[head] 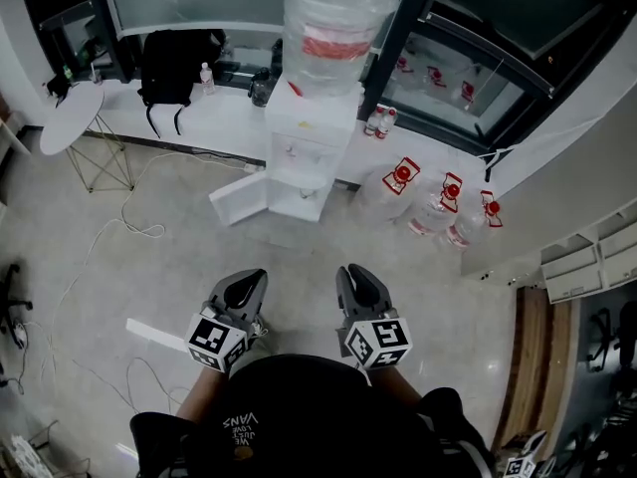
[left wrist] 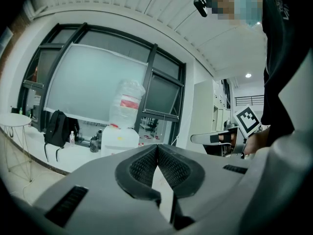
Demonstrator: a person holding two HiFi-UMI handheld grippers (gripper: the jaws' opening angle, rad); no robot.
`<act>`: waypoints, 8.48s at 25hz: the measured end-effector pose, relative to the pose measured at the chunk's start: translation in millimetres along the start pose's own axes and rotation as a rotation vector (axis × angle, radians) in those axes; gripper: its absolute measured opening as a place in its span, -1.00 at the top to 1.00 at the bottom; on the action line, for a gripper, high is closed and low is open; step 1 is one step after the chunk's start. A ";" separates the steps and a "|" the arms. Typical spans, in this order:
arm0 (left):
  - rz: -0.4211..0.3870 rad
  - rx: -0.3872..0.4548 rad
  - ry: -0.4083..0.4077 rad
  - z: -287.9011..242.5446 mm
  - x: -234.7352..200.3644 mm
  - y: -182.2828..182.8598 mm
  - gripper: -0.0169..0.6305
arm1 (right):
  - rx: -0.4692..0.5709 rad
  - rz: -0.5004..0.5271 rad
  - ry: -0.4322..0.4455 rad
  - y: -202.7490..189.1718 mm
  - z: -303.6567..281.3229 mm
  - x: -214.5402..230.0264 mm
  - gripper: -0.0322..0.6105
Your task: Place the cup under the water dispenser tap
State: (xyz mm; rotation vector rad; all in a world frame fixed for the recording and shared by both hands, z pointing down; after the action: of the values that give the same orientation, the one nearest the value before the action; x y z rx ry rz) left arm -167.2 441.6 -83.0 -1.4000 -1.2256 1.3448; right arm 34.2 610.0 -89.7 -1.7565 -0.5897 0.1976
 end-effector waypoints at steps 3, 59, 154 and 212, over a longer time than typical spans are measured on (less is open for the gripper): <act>0.010 -0.009 -0.015 -1.6 -33.5 3.5 0.89 | -0.012 -0.009 -0.010 2.8 -30.6 -12.7 0.59; 0.240 0.006 0.292 -90.4 -346.6 -122.7 0.89 | -0.262 0.308 0.207 -86.1 -470.0 -35.3 0.43; 0.428 -0.105 0.185 -119.3 -420.4 -399.6 0.89 | -0.857 1.117 0.203 -487.5 -715.6 50.8 0.71; 0.424 0.016 0.329 -74.2 -363.8 -236.0 0.89 | -0.514 1.327 0.181 -254.1 -656.7 -16.2 0.64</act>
State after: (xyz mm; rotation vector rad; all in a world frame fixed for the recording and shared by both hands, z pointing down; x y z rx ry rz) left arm -101.6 134.5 225.2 -1.8539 -0.7252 1.3214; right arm 232.0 78.3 327.7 -2.3862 0.8152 0.8323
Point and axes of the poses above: the fingertips, and each gripper's own axes: z backward along the fingers, x to its right, y out of its top, the point moved 10 cm from there along z, backward along the fingers, and after that the axes turned 13 degrees about -y, right-handed, at the moved point
